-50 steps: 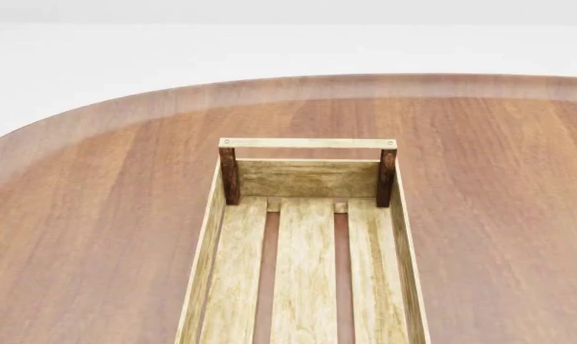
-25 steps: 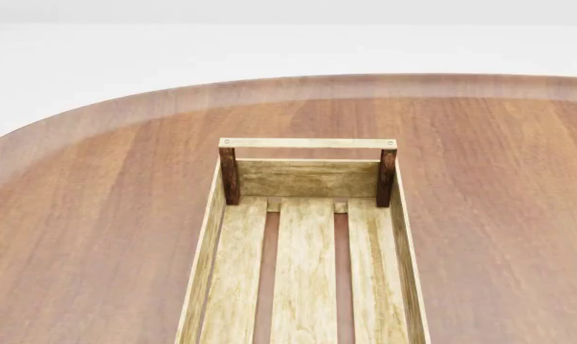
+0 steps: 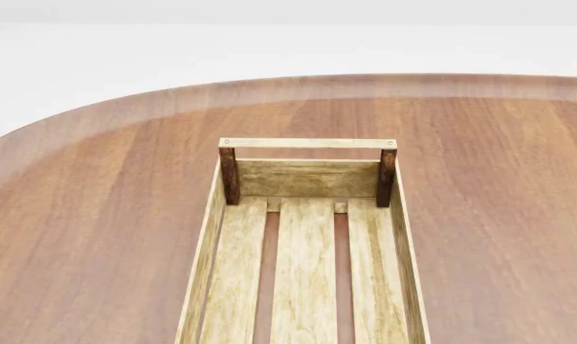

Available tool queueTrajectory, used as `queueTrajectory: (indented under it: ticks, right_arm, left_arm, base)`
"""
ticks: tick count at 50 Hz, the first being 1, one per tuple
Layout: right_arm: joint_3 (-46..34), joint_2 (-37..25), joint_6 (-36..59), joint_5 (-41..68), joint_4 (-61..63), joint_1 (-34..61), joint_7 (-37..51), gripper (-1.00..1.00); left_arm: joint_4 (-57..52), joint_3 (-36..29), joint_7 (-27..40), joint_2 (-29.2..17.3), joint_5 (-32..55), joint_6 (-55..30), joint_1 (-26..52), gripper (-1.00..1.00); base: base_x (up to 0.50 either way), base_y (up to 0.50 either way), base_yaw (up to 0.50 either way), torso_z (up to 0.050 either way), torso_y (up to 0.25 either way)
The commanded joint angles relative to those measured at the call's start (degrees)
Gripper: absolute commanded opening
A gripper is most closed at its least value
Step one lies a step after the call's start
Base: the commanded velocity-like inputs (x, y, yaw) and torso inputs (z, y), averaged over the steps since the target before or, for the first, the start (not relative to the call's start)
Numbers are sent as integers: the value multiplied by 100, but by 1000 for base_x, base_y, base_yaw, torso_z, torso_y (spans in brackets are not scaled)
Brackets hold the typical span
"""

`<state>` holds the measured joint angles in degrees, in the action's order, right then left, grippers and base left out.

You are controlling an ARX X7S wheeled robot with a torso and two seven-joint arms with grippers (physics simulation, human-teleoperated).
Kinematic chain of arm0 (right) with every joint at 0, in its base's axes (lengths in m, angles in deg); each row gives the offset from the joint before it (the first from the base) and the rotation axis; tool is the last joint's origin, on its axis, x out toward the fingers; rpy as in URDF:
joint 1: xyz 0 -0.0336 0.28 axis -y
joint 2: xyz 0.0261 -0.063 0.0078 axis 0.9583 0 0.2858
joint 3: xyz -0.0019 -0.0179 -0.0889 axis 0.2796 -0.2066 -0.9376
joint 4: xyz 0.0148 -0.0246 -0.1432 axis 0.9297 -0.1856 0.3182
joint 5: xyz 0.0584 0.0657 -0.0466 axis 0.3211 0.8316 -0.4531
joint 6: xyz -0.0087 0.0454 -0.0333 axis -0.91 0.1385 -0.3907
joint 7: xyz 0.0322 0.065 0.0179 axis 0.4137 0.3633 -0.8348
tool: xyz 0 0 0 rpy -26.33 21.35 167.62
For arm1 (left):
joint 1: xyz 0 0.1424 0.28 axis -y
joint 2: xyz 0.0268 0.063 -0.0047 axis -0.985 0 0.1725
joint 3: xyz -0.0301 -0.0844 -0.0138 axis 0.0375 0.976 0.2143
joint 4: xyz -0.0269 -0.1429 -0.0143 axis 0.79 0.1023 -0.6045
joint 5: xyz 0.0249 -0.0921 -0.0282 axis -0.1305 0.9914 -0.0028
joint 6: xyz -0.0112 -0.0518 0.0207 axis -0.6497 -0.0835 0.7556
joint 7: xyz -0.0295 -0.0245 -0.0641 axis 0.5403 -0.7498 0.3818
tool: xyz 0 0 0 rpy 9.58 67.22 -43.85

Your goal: Pick up the cream cheese and put it in the tray.

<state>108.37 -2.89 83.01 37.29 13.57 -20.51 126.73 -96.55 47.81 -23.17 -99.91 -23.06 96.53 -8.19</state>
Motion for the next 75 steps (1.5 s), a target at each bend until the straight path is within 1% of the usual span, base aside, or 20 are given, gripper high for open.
queueTrajectory:
  ticks: [1,11,12,20,28,35,40,46,47,50,56,59,63,64,68,75]
  right_arm:
    - [-41,-32,-12,-20,-215,89,-24,100]
    - [-89,-33,-130,-68,-273,92,-81,100]
    - [-143,-45,-122,-109,-247,81,-80,-100]
    - [-97,-17,-122,-56,9,-37,-37,-100]
    - [-96,27,-327,-32,179,-119,-168,-100]
    - [-155,97,-643,-101,747,-389,-282,-100]
    - [-189,108,-681,-150,1184,-575,-225,-100]
    - [-233,125,-806,-195,1235,-578,-261,-100]
    - [-339,110,-904,-431,1358,-633,-170,-100]
    - [-515,83,-1005,-697,1630,-732,-105,-100]
    - [-540,84,-1116,-845,2055,-928,-8,-100]
    - [-680,36,-1176,-1185,2345,-1052,139,-100]
    - [-892,-35,-1565,-1607,2611,-1214,101,-100]
    - [-967,-80,-1530,-1747,2674,-1244,140,-100]
    - [-1009,-97,-1415,-1771,3058,-1295,200,-100]
    - [-1246,-284,-1354,-1847,3540,-1295,46,-100]
  left_arm:
    - [3,-14,24,-10,-18,-4,2,100]
    - [4,-11,48,7,-90,-61,12,100]
    - [7,-16,48,7,-89,-66,16,100]
    - [28,-31,62,-14,-56,-52,31,100]
    - [38,-54,69,-15,-59,-75,50,100]
    - [42,-53,88,-37,-37,-59,49,100]
    - [47,-65,93,-45,-35,-60,52,100]
    - [58,-71,107,-56,-19,-55,60,100]
    - [48,-72,107,-59,-21,-57,55,100]
    - [50,-74,114,-64,-23,-55,56,100]
    - [24,-64,129,-73,-27,-69,54,100]
    - [18,-66,129,-79,-31,-90,52,100]
    - [20,-69,134,-90,-20,-91,56,100]
    - [14,-66,137,-90,-29,-95,54,100]
    - [56,-68,149,-115,22,-56,75,100]
    - [93,-79,164,-127,24,-31,92,100]
  base:
    - [0,0,0,0,0]
    - [0,0,0,0,0]
    - [0,0,0,0,0]
    - [0,0,0,0,0]
    - [0,0,0,0,0]
    - [0,0,0,0,0]
    - [0,0,0,0,0]
    - [0,0,0,0,2]
    - [0,0,0,0,0]
    - [0,0,0,0,0]
    - [0,0,0,0,0]
    - [0,0,0,0,0]
    - [0,0,0,0,0]
    - [0,0,0,0,0]
    - [0,0,0,0,0]
    - [0,0,0,0,0]
